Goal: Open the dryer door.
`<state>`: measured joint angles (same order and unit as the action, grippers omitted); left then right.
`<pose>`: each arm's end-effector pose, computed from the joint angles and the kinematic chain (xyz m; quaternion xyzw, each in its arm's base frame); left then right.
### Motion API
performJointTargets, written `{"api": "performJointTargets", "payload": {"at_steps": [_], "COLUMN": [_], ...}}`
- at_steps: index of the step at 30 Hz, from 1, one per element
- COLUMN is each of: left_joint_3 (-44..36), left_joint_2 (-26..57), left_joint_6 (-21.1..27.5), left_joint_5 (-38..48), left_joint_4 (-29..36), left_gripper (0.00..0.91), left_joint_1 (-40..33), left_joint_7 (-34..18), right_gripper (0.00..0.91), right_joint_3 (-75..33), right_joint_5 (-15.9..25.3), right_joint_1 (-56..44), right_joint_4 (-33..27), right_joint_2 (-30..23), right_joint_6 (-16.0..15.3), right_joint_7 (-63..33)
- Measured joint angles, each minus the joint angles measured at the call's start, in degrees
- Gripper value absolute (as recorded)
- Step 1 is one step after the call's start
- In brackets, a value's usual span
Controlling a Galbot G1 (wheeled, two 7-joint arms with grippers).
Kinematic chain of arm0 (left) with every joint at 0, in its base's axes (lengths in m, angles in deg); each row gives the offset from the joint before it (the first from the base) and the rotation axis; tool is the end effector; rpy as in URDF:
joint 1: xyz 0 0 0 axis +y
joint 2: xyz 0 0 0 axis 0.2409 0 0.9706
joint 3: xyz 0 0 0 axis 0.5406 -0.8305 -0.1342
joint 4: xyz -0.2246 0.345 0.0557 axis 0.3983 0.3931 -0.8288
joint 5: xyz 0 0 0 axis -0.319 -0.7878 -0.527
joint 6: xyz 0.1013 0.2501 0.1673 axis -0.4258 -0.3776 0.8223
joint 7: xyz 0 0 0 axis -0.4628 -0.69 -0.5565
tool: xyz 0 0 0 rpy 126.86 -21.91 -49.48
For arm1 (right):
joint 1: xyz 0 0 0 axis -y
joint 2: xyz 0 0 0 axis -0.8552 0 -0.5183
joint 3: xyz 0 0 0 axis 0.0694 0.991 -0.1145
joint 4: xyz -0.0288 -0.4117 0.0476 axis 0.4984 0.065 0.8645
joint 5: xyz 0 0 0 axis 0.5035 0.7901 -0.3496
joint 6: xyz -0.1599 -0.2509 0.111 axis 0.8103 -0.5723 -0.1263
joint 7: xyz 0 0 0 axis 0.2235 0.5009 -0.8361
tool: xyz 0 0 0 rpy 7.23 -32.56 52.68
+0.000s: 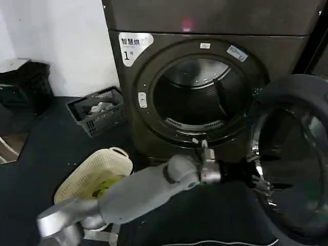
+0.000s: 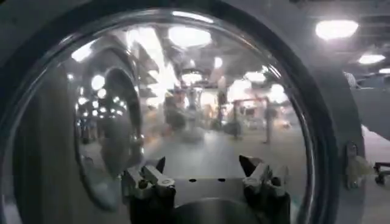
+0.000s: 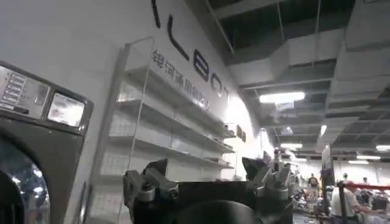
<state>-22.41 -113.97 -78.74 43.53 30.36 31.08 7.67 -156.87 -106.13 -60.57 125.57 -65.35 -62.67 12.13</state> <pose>0.4228 -0.2142 -0.2516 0.7130 0.6994 -0.0214 0.0453 -0.1072 -0.4744 -0.1241 0.5321 0.8175 -0.1576 0.1541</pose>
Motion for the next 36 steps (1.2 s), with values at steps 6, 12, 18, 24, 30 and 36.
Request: {"api": "performJointTargets", "payload": {"at_steps": [6, 12, 18, 24, 30, 36], "left_joint_3": [0.0, 0.1, 0.3, 0.2, 0.3, 0.9], "left_joint_2": [-3.8, -6.7, -9.2, -12.1, -12.1, -12.1], "left_joint_6": [-0.3, -0.6, -1.9, -3.2, -5.0, -5.8], "left_joint_5": [-1.3, -2.4, -5.5, -6.4, -7.2, -7.3], "left_joint_4": [-3.3, -5.9, -8.8, -12.2, -15.8, -17.2], "left_gripper": [0.907, 0.907, 0.907, 0.907, 0.907, 0.907], "left_joint_1": [-0.6, -1.0, -1.5, -2.0, -3.0, -3.0], "left_joint_7": [-1.5, -3.5, -4.6, -7.8, -10.2, -11.6], "right_gripper": [0.907, 0.907, 0.907, 0.907, 0.907, 0.907], "right_joint_3": [-0.1, -0.6, -1.5, -1.8, -1.9, -1.6], "right_joint_5": [-0.2, -0.4, -1.1, -1.1, -1.2, -1.2], "right_joint_1": [-0.2, -0.7, -1.2, -1.1, -1.2, -0.8], "right_joint_4": [0.9, 1.2, 0.7, 0.6, 0.8, 0.5], "right_joint_2": [-0.7, -0.5, -0.2, -0.1, -0.1, 0.0], "right_joint_6": [0.2, 0.2, 0.2, 0.1, 0.2, 0.3], "right_joint_7": [0.6, 0.6, 0.1, 0.0, 0.1, 0.2]}}
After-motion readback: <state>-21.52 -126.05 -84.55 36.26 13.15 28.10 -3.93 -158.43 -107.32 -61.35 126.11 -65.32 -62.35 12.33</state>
